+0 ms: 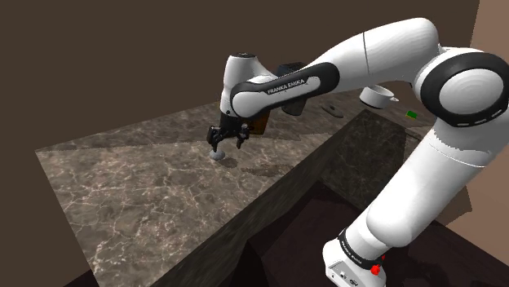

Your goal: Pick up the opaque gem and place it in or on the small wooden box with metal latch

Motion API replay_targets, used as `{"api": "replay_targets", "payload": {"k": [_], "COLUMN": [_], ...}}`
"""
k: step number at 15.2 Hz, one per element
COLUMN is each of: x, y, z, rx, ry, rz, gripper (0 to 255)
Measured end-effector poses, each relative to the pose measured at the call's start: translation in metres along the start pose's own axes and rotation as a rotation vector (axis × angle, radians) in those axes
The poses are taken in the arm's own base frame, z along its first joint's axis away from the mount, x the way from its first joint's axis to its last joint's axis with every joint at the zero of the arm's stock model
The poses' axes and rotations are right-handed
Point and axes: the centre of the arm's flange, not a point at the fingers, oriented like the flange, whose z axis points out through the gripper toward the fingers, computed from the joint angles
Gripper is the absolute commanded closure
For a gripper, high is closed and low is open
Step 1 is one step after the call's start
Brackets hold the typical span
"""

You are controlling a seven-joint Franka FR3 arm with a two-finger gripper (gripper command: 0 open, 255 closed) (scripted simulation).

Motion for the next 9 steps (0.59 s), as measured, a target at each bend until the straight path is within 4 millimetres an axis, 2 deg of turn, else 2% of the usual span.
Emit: {"api": "replay_targets", "payload": {"k": [3, 9], "x": [0.017, 0.023], "y": [-0.019, -0.025], "z": [0.016, 0.049], "rx": [-0.006, -0.007], "ry": [0.006, 0.008], "rz": [0.015, 0.019], "gripper": [0, 0]}}
